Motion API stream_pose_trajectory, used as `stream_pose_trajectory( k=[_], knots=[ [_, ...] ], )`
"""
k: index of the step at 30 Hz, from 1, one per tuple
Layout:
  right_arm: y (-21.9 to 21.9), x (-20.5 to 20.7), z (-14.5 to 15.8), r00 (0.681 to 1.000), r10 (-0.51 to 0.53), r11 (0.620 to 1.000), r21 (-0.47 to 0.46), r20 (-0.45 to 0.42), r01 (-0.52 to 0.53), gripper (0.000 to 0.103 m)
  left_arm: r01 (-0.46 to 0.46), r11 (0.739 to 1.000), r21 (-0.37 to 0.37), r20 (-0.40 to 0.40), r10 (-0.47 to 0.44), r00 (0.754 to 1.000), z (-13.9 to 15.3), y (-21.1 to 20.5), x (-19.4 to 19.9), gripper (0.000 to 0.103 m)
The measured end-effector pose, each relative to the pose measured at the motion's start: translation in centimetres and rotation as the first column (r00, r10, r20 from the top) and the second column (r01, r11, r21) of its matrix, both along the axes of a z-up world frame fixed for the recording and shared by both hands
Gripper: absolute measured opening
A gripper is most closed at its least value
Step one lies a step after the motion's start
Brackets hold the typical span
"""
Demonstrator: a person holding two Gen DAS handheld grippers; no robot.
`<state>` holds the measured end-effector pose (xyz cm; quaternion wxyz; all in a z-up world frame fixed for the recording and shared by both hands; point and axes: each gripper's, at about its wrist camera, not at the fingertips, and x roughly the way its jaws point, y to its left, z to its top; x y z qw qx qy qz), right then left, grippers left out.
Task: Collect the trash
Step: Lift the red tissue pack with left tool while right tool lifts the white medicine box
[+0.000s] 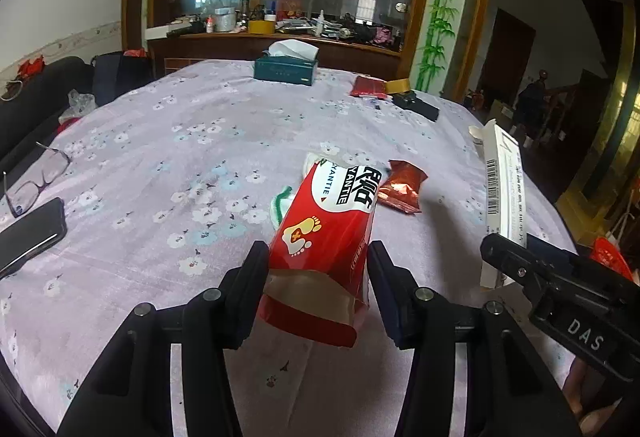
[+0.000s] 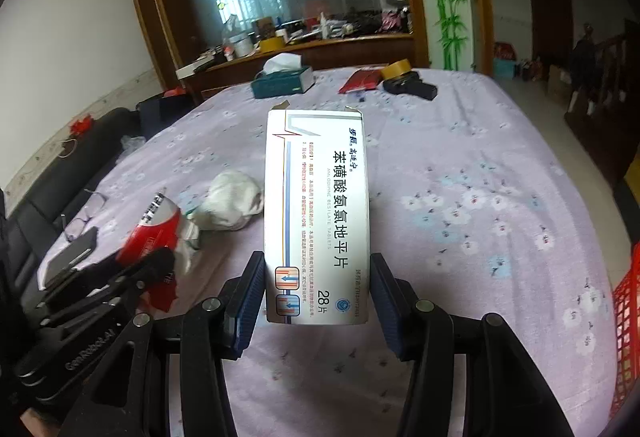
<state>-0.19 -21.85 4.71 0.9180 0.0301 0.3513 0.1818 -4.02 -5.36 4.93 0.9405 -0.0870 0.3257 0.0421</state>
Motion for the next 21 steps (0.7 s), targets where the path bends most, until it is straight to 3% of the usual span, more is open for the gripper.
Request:
stream_pose_trajectory(
  k=[6, 10, 21],
  knots=[
    [-0.5, 0.4, -0.3, 1.000, 0.008, 0.999, 0.038, 0.009, -0.009, 0.055, -0.019, 1.000, -0.003, -0.006, 0.019, 1.000, -0.1, 0.1, 0.2, 0.049],
    [-0.4, 0.2, 0.2, 0.997, -0.012, 1.000, -0.004, 0.079, 0.012, 0.055, -0.039, 0.999, 0.010, -0.004, 0.039, 0.999, 0.0, -0.1, 0.3, 0.049],
    [-0.8, -0.4, 0.6, 0.993, -0.015, 1.000, 0.005, 0.115, 0.014, 0.055, -0.087, 0.992, 0.095, 0.038, 0.083, 0.996, 0.6, -1.1, -0.5, 0.050]
  ],
)
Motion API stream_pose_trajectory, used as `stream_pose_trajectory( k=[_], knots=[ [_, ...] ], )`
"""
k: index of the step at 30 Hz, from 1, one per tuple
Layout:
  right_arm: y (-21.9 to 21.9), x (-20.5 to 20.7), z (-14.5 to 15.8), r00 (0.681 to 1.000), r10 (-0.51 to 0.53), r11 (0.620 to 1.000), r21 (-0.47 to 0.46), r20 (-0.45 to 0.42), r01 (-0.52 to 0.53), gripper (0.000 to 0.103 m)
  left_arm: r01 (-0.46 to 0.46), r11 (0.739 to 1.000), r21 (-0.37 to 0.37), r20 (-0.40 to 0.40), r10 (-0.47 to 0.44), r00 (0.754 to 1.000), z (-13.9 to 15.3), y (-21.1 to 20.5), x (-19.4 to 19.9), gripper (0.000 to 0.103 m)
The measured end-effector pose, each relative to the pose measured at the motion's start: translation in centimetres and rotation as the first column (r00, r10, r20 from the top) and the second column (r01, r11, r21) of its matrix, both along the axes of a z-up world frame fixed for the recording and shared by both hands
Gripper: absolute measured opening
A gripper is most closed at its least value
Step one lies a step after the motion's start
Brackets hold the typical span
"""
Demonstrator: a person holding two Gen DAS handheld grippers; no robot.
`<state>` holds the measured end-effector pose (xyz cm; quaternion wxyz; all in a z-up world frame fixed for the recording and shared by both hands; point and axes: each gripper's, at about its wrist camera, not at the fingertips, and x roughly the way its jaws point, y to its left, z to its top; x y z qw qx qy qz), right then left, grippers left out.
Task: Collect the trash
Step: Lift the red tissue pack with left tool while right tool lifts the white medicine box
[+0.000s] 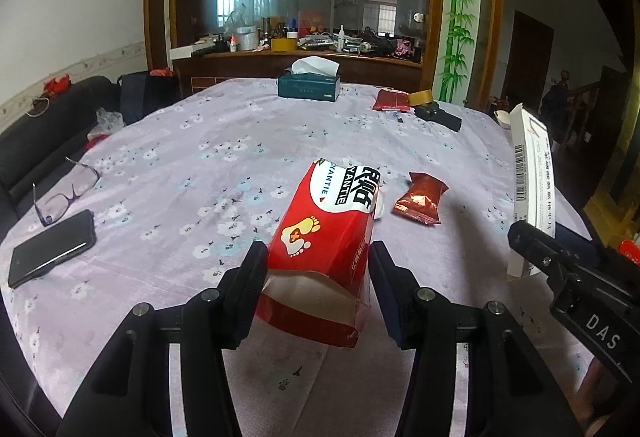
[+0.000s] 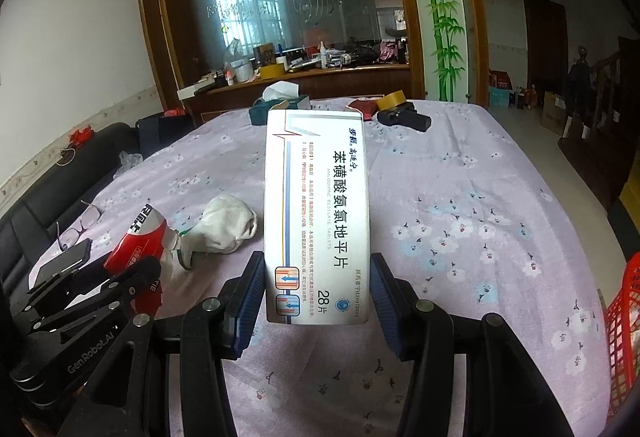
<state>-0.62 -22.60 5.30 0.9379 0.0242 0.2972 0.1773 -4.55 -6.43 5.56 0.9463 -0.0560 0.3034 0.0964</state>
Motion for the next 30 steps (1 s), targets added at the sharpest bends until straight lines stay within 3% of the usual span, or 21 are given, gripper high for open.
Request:
stream_pose_trajectory(
  k=[18, 30],
  knots=[
    [-0.43, -0.50, 0.28, 1.000, -0.005, 1.000, 0.013, 0.010, 0.004, 0.055, -0.011, 1.000, 0.027, 0.010, 0.011, 1.000, 0.09, -0.41, -0.25, 0.051],
    [-0.52, -0.50, 0.39, 0.999, -0.044, 0.999, -0.027, 0.033, 0.044, 0.055, -0.010, 1.000, 0.019, 0.008, 0.010, 1.000, 0.03, -0.33, -0.22, 0.051]
  ],
)
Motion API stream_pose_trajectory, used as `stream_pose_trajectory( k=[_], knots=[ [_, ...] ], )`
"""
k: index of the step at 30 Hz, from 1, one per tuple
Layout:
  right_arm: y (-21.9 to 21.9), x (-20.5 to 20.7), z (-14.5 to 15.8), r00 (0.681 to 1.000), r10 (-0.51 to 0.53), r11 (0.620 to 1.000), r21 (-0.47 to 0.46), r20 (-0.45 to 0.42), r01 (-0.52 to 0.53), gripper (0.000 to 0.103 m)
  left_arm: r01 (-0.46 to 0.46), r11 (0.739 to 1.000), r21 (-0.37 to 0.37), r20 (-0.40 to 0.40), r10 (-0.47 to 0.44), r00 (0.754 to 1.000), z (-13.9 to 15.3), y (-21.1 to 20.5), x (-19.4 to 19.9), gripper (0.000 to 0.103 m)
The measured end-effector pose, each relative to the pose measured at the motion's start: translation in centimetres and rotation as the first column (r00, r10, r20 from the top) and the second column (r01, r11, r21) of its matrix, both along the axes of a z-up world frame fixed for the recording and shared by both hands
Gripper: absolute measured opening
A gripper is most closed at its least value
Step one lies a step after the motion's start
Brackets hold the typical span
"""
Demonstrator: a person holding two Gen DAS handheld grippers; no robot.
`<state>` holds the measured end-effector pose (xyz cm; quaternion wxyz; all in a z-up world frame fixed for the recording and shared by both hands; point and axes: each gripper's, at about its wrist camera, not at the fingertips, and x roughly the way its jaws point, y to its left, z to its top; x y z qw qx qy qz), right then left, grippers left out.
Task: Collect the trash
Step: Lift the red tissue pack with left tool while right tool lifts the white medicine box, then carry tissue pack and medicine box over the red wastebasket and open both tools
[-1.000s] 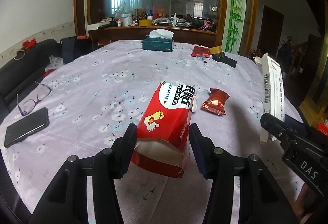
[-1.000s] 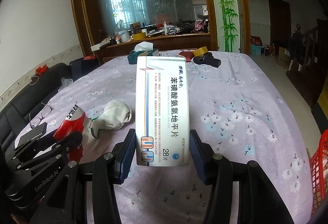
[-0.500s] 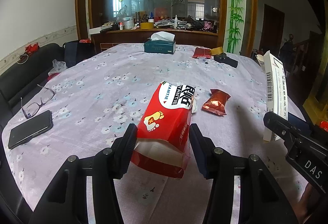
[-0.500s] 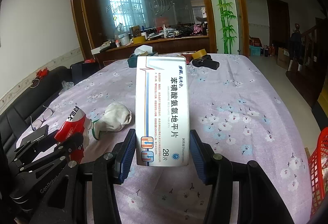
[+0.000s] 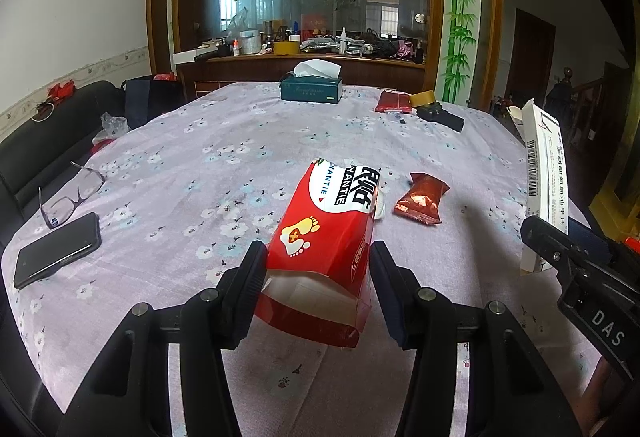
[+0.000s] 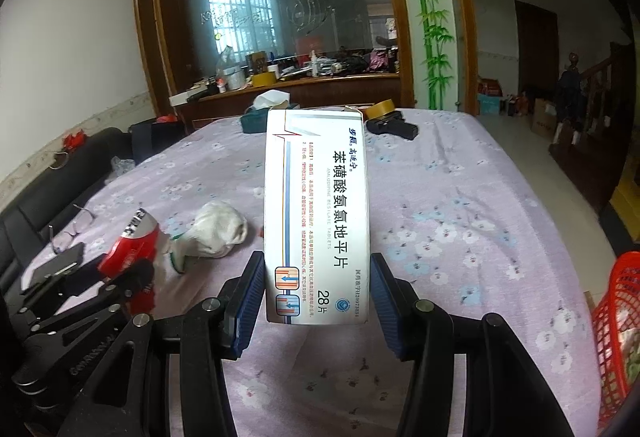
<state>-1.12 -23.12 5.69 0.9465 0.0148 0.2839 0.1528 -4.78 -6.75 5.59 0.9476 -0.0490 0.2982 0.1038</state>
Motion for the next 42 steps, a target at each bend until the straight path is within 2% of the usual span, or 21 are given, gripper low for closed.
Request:
stream_pose_trajectory(
  k=[10, 42],
  knots=[
    [0.13, 0.11, 0.04, 0.998, -0.062, 0.996, -0.068, 0.022, 0.063, 0.055, 0.001, 1.000, -0.001, -0.004, -0.001, 1.000, 0.02, -0.02, 0.04, 0.051],
    [-0.05, -0.01, 0.24, 0.996, -0.088, 0.992, -0.089, 0.026, 0.090, 0.055, 0.002, 1.000, -0.004, -0.006, -0.003, 1.000, -0.02, 0.06, 0.09, 0.052]
  ],
)
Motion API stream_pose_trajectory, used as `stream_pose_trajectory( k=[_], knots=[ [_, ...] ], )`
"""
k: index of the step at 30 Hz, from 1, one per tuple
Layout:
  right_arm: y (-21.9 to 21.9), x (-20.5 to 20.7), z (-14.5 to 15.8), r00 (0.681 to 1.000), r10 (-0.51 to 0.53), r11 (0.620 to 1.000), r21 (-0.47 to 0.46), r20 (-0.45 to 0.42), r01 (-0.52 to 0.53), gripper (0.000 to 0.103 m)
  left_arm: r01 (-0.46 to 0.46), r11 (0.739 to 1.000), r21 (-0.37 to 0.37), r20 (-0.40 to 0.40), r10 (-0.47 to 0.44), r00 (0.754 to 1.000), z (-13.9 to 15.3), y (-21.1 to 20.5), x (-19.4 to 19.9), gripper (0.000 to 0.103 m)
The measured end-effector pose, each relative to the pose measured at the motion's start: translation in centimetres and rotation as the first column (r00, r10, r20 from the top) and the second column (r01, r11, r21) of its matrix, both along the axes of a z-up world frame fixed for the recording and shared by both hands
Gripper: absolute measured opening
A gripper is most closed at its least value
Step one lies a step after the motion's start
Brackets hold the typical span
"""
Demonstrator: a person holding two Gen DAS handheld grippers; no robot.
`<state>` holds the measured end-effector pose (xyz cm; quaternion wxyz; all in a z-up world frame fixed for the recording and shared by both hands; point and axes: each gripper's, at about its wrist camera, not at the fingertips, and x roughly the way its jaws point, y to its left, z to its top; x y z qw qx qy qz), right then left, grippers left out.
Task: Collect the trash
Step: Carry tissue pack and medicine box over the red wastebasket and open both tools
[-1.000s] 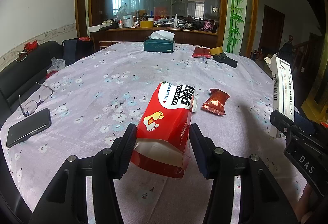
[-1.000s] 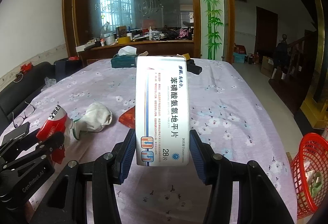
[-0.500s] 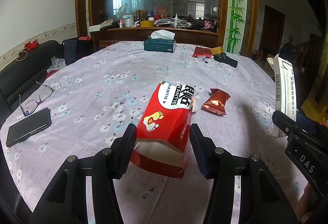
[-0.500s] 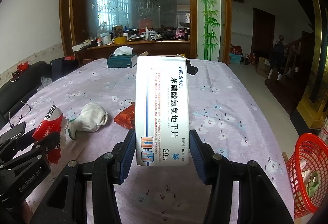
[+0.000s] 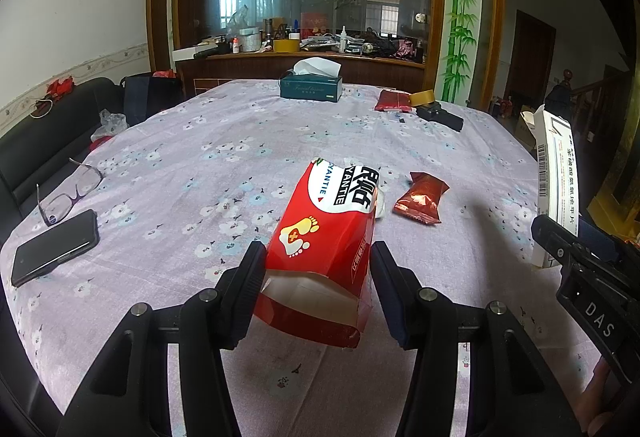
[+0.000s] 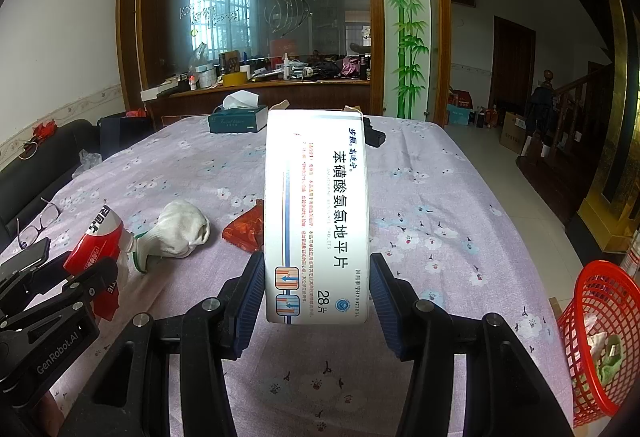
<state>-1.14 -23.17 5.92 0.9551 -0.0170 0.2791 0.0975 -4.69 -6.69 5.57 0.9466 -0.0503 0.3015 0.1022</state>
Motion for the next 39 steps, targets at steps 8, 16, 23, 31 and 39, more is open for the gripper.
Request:
stream_pose_trajectory(
  k=[8, 16, 23, 31, 39],
  knots=[
    [-1.6, -0.5, 0.8, 0.999, 0.026, 0.998, 0.065, -0.047, -0.023, 0.055, 0.064, 0.998, -0.026, -0.008, -0.064, 0.998, 0.7, -1.0, -0.1, 0.052],
    [-8.9, -3.6, 3.0, 0.994, 0.043, 0.977, 0.211, -0.101, -0.021, 0.056, 0.287, 0.952, -0.106, 0.001, -0.289, 0.957, 4.1, -5.5, -0.6, 0.052],
    [-19.6, -6.8, 2.6, 0.984, -0.096, 0.945, 0.298, -0.149, 0.137, 0.056, 0.504, 0.845, -0.180, -0.002, -0.512, 0.859, 6.3, -13.6, 0.1, 0.052],
    [-29.9, -8.3, 0.8, 0.941, -0.267, 0.866, 0.377, -0.210, 0.330, 0.056, 0.676, 0.694, -0.248, -0.045, -0.705, 0.708, 6.0, -25.5, 1.4, 0.052],
    [-34.8, -8.3, 0.0, 0.915, -0.321, 0.822, 0.408, -0.246, 0.398, 0.056, 0.727, 0.630, -0.272, -0.089, -0.769, 0.633, 5.2, -32.6, 3.1, 0.052]
  ],
)
